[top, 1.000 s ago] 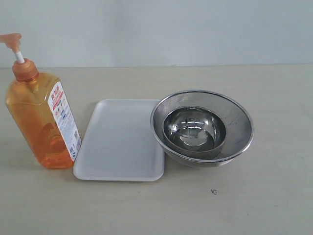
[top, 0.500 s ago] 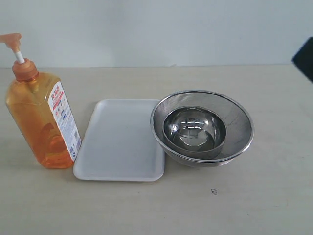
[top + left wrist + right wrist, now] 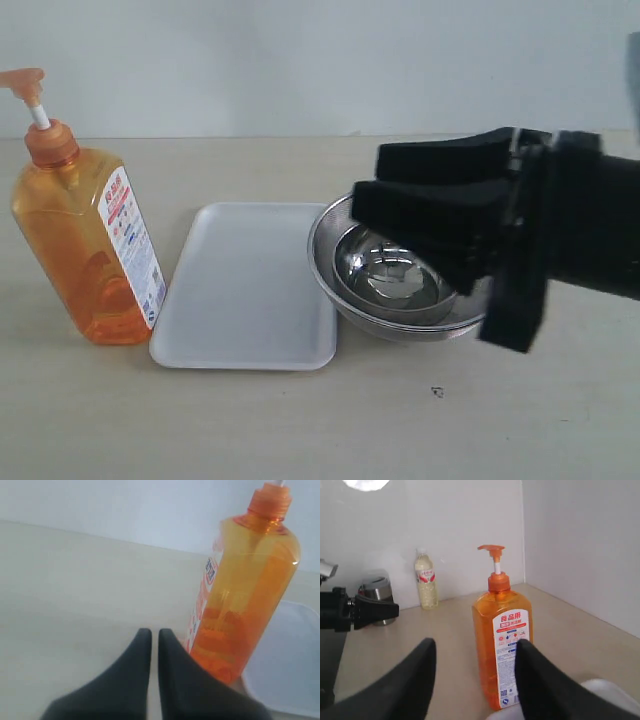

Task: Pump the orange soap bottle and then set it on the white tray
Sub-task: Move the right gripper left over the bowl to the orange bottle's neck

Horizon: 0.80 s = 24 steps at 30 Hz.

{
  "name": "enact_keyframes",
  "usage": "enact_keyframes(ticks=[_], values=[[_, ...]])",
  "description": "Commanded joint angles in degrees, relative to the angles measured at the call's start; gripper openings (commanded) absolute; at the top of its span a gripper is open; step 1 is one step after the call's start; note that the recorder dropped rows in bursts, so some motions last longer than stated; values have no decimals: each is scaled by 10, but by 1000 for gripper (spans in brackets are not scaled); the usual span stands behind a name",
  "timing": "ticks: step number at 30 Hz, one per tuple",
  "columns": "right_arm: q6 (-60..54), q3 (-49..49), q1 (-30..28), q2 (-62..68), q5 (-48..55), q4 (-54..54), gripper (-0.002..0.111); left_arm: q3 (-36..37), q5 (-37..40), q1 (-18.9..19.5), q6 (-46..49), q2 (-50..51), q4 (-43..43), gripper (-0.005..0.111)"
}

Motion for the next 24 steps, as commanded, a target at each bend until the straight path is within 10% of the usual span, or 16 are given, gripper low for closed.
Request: enact_keyframes(ticks=[1,24], values=[[-157,-58,134,56,107,95,61,2,-2,2,2,-2,2,5],[-201,-383,262,386,113,316,64,2,-2,2,2,-2,2,5]])
